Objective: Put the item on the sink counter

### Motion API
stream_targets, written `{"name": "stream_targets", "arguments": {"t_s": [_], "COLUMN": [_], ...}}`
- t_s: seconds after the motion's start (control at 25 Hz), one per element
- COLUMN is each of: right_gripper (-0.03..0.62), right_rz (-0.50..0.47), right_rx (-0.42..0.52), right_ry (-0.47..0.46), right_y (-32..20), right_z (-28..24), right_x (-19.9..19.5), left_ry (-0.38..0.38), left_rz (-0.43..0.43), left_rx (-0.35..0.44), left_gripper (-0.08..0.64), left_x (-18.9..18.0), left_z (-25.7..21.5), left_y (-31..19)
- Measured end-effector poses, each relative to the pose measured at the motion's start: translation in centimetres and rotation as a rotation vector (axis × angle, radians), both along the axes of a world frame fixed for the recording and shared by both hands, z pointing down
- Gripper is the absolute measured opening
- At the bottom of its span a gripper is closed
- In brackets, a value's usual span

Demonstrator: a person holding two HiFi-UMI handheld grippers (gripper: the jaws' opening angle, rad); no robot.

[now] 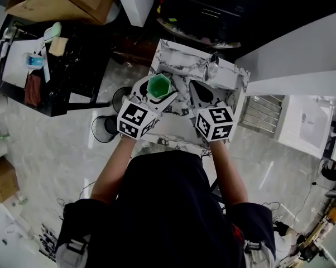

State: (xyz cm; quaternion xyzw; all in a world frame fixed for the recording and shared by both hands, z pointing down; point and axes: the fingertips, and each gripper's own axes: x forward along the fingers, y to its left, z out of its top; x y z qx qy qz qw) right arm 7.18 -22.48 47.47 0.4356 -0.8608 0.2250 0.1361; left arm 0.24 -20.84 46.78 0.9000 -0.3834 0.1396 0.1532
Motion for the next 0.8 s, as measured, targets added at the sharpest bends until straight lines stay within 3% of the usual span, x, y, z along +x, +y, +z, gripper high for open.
{"name": "stream_targets", "arguments": {"t_s": [0.8], "right_gripper": [0.035], "right_rz": [-0.047], "right_rx": [-0.089], "right_ry": [-0.021], "right_y": [-0.4], "right_z": [4.3], "right_x": [-0.9], "left_ry": [-0.049], "left_rz": [-0.019], "left_rx": [-0.009], "left_gripper": [0.334], "left_x": [1.1], "left_z": [4.7], "left_y": [-4.2]}}
